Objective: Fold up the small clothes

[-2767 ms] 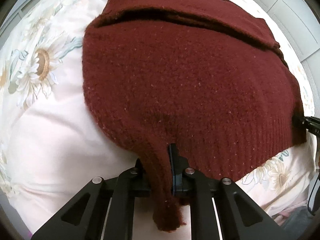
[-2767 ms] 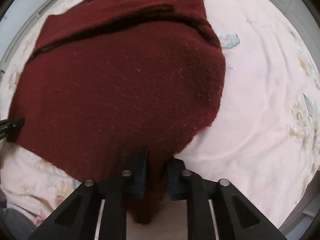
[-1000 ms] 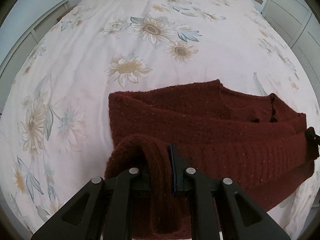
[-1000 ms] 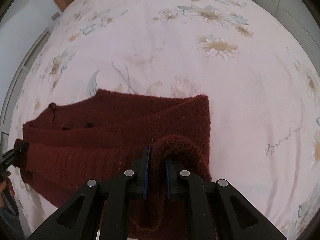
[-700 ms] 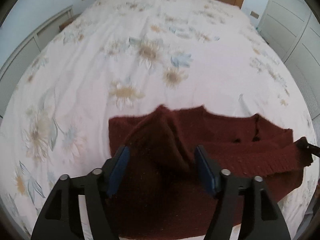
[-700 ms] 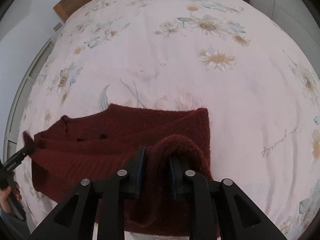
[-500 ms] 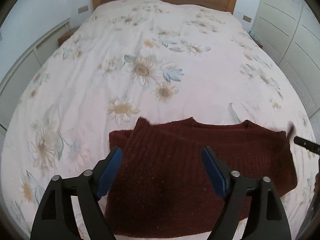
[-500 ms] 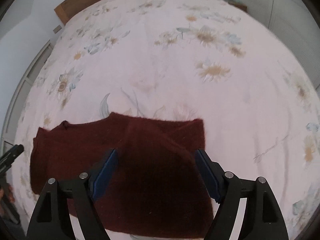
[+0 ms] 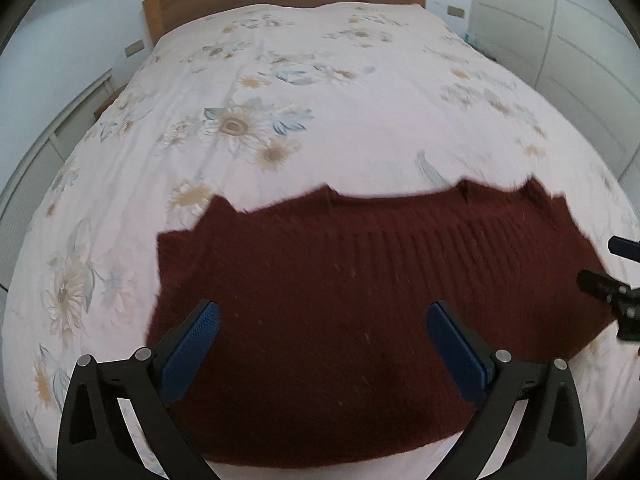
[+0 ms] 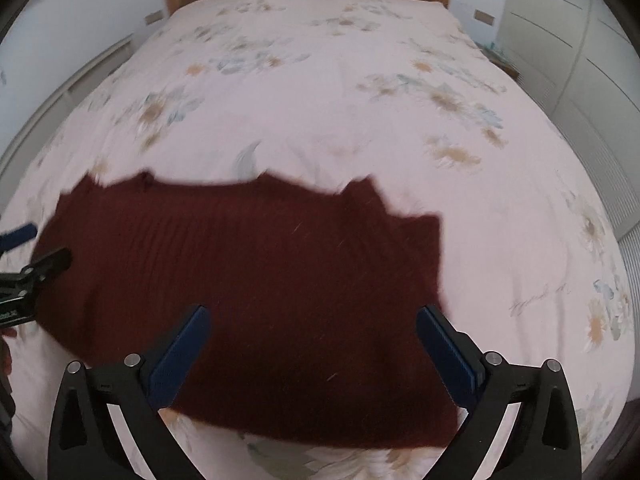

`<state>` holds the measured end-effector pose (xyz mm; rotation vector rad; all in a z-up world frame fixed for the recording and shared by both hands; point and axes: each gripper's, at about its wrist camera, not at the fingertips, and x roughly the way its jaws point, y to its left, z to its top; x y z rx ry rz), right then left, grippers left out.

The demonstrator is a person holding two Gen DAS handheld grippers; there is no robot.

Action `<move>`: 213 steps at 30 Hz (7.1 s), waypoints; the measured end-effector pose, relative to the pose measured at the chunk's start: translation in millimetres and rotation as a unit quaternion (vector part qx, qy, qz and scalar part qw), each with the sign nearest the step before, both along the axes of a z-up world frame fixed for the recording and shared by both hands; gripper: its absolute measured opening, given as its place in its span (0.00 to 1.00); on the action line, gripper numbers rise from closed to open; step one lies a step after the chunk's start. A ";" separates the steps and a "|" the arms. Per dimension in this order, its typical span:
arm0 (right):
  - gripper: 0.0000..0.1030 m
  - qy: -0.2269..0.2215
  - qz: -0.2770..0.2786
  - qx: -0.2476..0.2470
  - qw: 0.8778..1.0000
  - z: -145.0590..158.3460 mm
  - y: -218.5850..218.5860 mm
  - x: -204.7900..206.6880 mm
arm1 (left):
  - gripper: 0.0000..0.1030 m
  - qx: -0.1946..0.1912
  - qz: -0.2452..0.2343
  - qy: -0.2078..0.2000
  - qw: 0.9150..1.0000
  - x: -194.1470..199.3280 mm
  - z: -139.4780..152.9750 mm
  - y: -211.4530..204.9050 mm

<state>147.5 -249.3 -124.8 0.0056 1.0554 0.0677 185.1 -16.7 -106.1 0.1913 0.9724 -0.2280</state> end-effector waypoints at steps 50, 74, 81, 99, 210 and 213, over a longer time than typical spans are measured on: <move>1.00 -0.008 -0.017 -0.019 1.000 -17.4 -43.8 -98.1 | 0.99 -0.112 0.093 0.092 0.985 0.1 -20.9 150.2; 1.00 0.039 -0.065 0.002 0.997 -34.9 -87.9 -115.1 | 0.33 -0.207 0.064 0.207 0.954 11.1 -65.6 141.2; 1.00 0.021 -0.062 0.017 0.998 -19.7 -92.7 -112.5 | 0.30 -0.188 0.060 0.172 0.965 1.2 -23.3 120.8; 1.00 -0.011 -0.124 0.057 0.991 12.8 -172.0 -116.1 | 0.26 -0.141 -0.072 0.128 0.979 11.7 70.6 -86.7; 0.78 0.098 -0.061 0.150 0.982 4.5 -155.3 -16.1 | 0.99 -0.056 -0.039 0.127 0.990 -1.5 7.2 -122.2; 0.78 0.117 -0.052 0.146 0.981 -4.9 -144.3 2.8 | 0.99 -0.054 -0.041 0.128 0.989 2.1 6.1 -129.8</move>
